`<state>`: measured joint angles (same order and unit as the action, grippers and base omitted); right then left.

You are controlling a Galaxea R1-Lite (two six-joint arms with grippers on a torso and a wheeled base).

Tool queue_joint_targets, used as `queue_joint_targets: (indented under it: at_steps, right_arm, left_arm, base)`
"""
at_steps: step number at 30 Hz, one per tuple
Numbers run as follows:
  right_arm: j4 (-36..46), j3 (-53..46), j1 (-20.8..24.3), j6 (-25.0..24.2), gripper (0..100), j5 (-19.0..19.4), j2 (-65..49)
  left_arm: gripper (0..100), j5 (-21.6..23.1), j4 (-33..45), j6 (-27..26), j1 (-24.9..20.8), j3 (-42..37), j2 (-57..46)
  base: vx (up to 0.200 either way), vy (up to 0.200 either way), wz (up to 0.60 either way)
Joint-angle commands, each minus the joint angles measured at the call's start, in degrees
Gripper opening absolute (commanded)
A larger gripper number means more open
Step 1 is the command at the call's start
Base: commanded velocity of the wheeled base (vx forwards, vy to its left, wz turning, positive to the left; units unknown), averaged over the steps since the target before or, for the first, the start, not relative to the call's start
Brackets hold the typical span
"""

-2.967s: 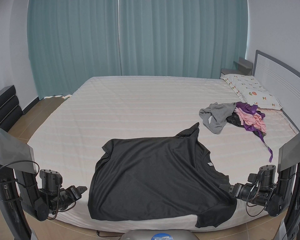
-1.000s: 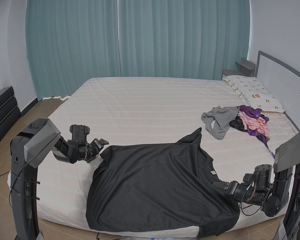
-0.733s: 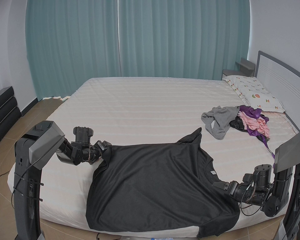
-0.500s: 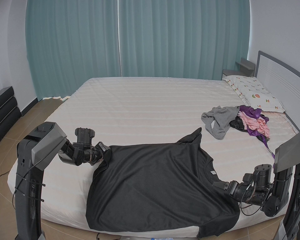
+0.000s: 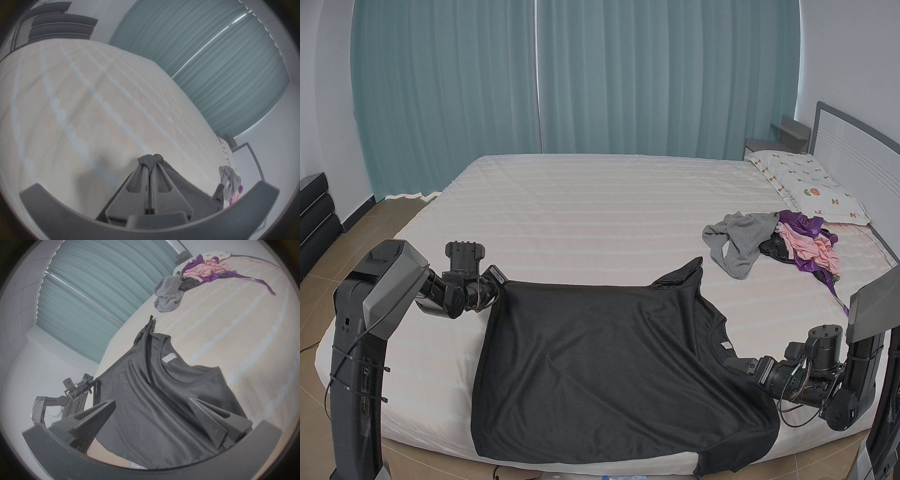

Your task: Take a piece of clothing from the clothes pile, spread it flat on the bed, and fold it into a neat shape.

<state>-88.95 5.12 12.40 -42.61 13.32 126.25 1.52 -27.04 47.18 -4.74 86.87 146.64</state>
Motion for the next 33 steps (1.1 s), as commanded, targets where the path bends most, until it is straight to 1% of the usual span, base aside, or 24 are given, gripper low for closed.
queue_joint_targets:
  at_steps: [1,5,8,10,12,13,14,16,17,18,21,23,26,27,28,29,30,33]
  right_arm:
    - [-0.52,2.61,-0.44,0.07,100,-0.23,0.23]
    - [0.62,10.7,0.26,0.42,100,-0.4,4.62]
    - [3.26,17.29,-0.27,0.77,100,-0.49,6.73]
    - [8.8,23.0,-0.8,1.12,100,-0.49,6.73]
    - [16.88,30.04,-1.41,1.3,100,-0.49,6.47]
    - [17.85,31.09,-1.5,1.3,100,-0.49,6.47]
    - [23.39,36.72,-2.03,1.3,100,-0.49,7.0]
    - [29.1,43.04,-2.64,1.3,100,-0.67,8.4]
    - [30.24,44.36,-2.73,1.39,100,-0.76,8.93]
    - [34.37,49.02,-3.08,1.56,100,-1.02,10.69]
    - [40.26,56.67,-3.78,2.7,100,-2.34,14.03]
    - [42.64,59.39,-3.96,3.93,100,-2.95,15.26]
    - [48.35,65.37,-5.1,8.15,100,-4.01,17.54]
    - [49.49,66.42,-5.1,8.42,100,-4.01,17.89]
    - [52.48,69.06,-5.1,8.59,100,-4.01,18.69]
    - [52.74,69.32,-5.1,8.59,100,-4.01,18.69]
    - [56.17,72.4,-5.02,8.94,100,-4.01,19.65]
    - [58.54,76.71,-4.75,9.12,100,-4.1,21.41]
  left_arm:
    - [0,-1.35,0.23,-0.07,1.14,4.01,-0.13]
    - [0,-1.0,2.61,-1.12,1.67,9.11,-0.04]
    - [0,-1.08,5.68,-1.21,1.75,11.3,-0.13]
    - [0,-1.44,6.82,-1.21,1.75,12.97,-0.04]
    - [0,-1.44,7.88,-1.21,2.02,14.29,-0.04]
    - [0,-1.44,8.05,-1.21,2.11,14.38,-0.04]
    - [0,-1.44,9.28,-1.3,2.37,15.35,-0.04]
    - [0,-1.52,10.6,-1.65,2.81,16.49,-0.04]
    - [0,-1.52,10.87,-1.83,2.98,16.75,-0.04]
    - [0,-1.52,12.01,-2.35,3.42,17.19,-0.13]
    - [0,-1.61,12.54,-2.62,4.13,16.93,-0.13]
    - [0,-1.61,12.54,-2.53,4.21,16.58,-0.04]
    - [0,-2.14,12.62,-2.53,4.21,16.23,-0.04]
    - [0,-2.23,12.62,-2.53,4.3,16.14,-0.04]
    - [0,-2.31,12.8,-2.53,4.3,16.14,-0.04]
    - [0,-2.31,12.89,-2.53,4.3,16.14,-0.04]
    - [0,-2.31,13.33,-2.53,4.3,15.96,-0.13]
    - [0,-2.4,14.47,-2.53,4.39,15.52,-0.3]
  base:
    - [0.0,0.0,0.0]
    - [0.0,0.0,0.0]
    - [0.0,0.0,0.0]
    - [0.0,0.0,0.0]
    - [0.0,0.0,0.0]
    - [0.0,0.0,0.0]
    - [0.0,0.0,0.0]
    - [0.0,0.0,0.0]
    - [0.0,0.0,0.0]
    - [0.0,0.0,0.0]
    - [0.0,0.0,0.0]
    - [0.0,0.0,0.0]
    - [0.0,0.0,0.0]
    - [0.0,0.0,0.0]
    - [0.0,0.0,0.0]
    - [0.0,0.0,0.0]
    - [0.0,0.0,0.0]
    - [0.0,0.0,0.0]
